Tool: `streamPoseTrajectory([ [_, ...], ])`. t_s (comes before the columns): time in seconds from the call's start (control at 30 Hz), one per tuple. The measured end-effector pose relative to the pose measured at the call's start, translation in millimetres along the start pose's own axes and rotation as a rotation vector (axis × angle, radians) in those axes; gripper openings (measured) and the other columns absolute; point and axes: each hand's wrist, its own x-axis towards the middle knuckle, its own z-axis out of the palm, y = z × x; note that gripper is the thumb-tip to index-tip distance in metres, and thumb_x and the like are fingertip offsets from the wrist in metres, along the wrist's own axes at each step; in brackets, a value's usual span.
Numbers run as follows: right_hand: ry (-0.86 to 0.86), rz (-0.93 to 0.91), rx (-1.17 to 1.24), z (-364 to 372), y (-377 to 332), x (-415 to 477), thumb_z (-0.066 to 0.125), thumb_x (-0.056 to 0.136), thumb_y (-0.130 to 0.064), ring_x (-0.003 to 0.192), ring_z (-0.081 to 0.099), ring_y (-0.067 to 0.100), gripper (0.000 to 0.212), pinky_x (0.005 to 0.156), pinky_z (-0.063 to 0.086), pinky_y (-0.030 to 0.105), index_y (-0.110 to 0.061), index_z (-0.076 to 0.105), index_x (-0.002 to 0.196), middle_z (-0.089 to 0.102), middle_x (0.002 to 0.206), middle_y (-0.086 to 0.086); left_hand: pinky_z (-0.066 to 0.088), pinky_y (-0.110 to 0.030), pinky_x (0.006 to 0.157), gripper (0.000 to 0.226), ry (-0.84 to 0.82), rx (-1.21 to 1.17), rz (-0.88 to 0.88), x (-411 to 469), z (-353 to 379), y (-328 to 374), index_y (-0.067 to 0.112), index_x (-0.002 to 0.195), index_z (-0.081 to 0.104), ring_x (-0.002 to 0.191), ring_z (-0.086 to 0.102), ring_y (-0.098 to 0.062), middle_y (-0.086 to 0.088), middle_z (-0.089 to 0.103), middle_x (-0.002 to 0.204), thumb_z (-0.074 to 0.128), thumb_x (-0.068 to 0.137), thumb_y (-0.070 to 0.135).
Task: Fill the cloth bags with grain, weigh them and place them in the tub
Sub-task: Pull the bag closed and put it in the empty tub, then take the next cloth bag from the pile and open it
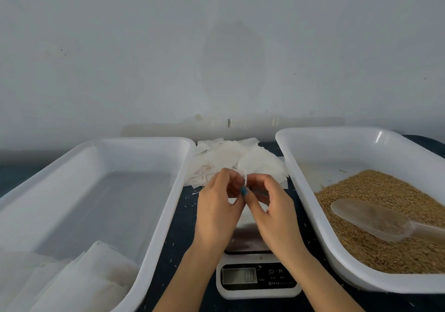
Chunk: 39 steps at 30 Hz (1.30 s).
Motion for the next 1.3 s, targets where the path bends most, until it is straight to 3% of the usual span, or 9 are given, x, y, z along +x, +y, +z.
streamPoseTrajectory([
  [0.13,0.066,0.091,0.072,-5,4,3,0.068,0.092,-0.013,0.089,0.066,-0.003,0.021,0.078,0.053,0.013,-0.032,0.063,0.097,0.070,0.091,-0.014,0.053,-0.016,0.072,0.024,-0.026,-0.009,0.040,-2,2,3,0.022,0.094,0.058,0.082,0.064,-0.007,0.013,0.064,0.083,0.075,0.085,0.008],
  [0.33,0.053,0.140,0.174,-9,11,7,0.065,0.094,-0.016,0.088,0.072,0.010,0.011,0.083,0.059,0.032,-0.020,0.071,0.102,0.075,0.091,-0.006,0.055,-0.019,0.073,0.015,-0.028,-0.050,0.035,1,-1,3,0.016,0.091,0.066,0.081,0.066,-0.008,0.012,0.067,0.084,0.078,0.083,0.010],
  [0.53,0.023,0.175,0.358,-11,10,8,0.061,0.096,-0.010,0.091,0.074,0.013,0.018,0.079,0.058,0.022,-0.023,0.070,0.103,0.076,0.096,-0.006,0.055,-0.023,0.073,0.007,-0.003,0.029,0.103,0,0,3,0.012,0.090,0.070,0.080,0.065,-0.008,0.008,0.067,0.086,0.075,0.086,0.009],
  [0.67,0.031,0.228,0.395,-9,12,8,0.066,0.093,-0.010,0.093,0.073,0.015,0.017,0.082,0.060,0.029,-0.021,0.070,0.105,0.077,0.096,-0.002,0.056,-0.028,0.072,0.006,-0.004,0.085,0.115,-1,0,2,0.012,0.090,0.069,0.079,0.064,-0.009,0.007,0.066,0.086,0.074,0.087,0.010],
  [0.77,0.033,0.247,0.416,-9,13,8,0.064,0.094,-0.008,0.092,0.074,0.017,0.016,0.083,0.060,0.031,-0.018,0.070,0.105,0.077,0.095,0.002,0.055,-0.027,0.071,0.006,-0.005,0.080,0.114,-1,0,2,0.013,0.088,0.070,0.077,0.064,-0.009,0.008,0.066,0.084,0.075,0.086,0.011],
  [1.0,0.025,0.325,0.605,-12,5,10,0.058,0.094,0.003,0.087,0.075,0.020,0.021,0.072,0.057,0.018,-0.010,0.069,0.106,0.077,0.090,0.007,0.051,-0.014,0.069,0.009,0.002,-0.069,0.006,2,-2,3,0.017,0.085,0.072,0.079,0.065,-0.009,0.012,0.068,0.080,0.075,0.085,0.008],
  [1.13,0.043,0.321,0.601,-12,1,10,0.065,0.091,-0.003,0.088,0.075,0.018,0.016,0.072,0.057,0.019,-0.011,0.070,0.104,0.077,0.091,0.005,0.054,-0.019,0.072,0.010,-0.004,-0.058,0.025,1,0,2,0.018,0.090,0.069,0.081,0.065,-0.008,0.012,0.068,0.083,0.074,0.087,0.010],
  [1.3,0.084,0.350,0.597,-11,2,9,0.070,0.088,-0.007,0.087,0.075,0.015,0.016,0.070,0.057,0.018,-0.020,0.070,0.098,0.077,0.089,0.001,0.055,-0.021,0.075,0.029,-0.012,-0.007,0.100,-1,-1,2,0.027,0.100,0.057,0.084,0.064,-0.007,0.015,0.064,0.086,0.078,0.085,0.014],
])
